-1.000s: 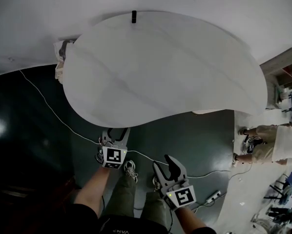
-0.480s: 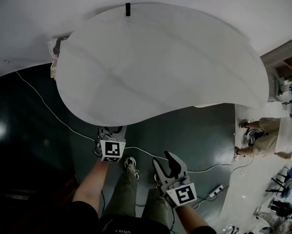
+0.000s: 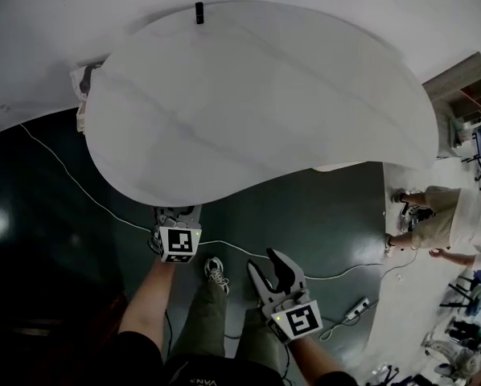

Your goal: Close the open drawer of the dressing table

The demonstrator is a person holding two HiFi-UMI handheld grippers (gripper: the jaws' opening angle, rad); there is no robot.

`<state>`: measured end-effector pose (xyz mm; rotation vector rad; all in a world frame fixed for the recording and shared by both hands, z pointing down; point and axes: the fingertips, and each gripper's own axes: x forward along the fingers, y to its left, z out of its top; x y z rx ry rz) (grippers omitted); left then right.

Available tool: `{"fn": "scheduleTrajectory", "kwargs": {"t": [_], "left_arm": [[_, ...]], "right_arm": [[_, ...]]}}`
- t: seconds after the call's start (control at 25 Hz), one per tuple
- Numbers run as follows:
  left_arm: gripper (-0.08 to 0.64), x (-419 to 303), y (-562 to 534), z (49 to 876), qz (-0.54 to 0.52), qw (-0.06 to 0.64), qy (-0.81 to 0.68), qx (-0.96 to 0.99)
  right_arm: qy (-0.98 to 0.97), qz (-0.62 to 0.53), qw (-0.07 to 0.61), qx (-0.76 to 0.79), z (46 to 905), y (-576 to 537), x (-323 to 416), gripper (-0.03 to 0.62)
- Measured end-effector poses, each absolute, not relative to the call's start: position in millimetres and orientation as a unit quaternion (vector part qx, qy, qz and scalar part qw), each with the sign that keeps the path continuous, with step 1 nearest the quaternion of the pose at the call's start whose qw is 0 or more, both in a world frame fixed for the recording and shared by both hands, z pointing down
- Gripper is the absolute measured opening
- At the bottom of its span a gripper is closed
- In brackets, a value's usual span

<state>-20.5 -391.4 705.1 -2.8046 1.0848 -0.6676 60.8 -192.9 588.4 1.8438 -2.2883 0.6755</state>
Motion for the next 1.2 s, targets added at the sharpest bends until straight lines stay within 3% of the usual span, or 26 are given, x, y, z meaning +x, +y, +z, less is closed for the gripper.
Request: {"fn": "scheduleTrajectory", "kwargs": {"t": [0.28, 0.92, 1.04, 1.2], "left_arm": [[0.302, -12, -381, 713, -0.23, -0.003, 0.335, -0.914], [0.301, -17, -332, 676, -0.232, -0.021, 0.382, -0.894], [0.293, -19, -310, 665, -0.232, -0.026, 0.389, -0.891], [0.208, -22, -277, 645, -0.224, -0.027, 0.407, -0.885]], "right_arm": [[-0.758, 0.215, 0.056, 0.613, 580, -184, 64, 0.189], [-0.781, 0.196, 0.062, 0.59, 555, -134, 92, 0.189], [-0.789, 0.19, 0.061, 0.581, 546, -122, 96, 0.188], [-0.799, 0.181, 0.071, 0.569, 537, -103, 104, 0.18]]}}
